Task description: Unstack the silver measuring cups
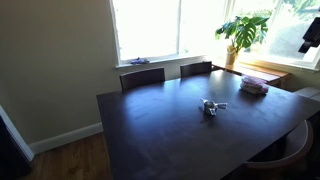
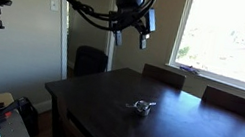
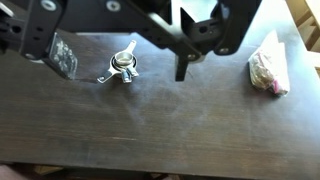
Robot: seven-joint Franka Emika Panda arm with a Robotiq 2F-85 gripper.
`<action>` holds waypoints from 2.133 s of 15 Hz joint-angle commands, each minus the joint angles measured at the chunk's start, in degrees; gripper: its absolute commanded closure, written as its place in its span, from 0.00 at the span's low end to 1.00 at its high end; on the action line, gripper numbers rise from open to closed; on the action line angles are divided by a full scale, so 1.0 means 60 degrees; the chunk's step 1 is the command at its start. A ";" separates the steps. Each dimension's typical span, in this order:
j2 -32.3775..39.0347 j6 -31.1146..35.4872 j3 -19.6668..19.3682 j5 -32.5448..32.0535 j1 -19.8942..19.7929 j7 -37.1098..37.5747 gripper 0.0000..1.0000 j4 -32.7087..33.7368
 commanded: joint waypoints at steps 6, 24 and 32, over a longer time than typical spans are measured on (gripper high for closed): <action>0.3965 0.2840 0.0691 0.0500 0.0531 0.0719 0.00 0.1387; 0.6687 0.3153 0.1098 0.0635 0.0553 0.1355 0.00 0.3207; 0.9220 0.2741 0.1616 0.1453 0.0474 0.1050 0.00 0.5139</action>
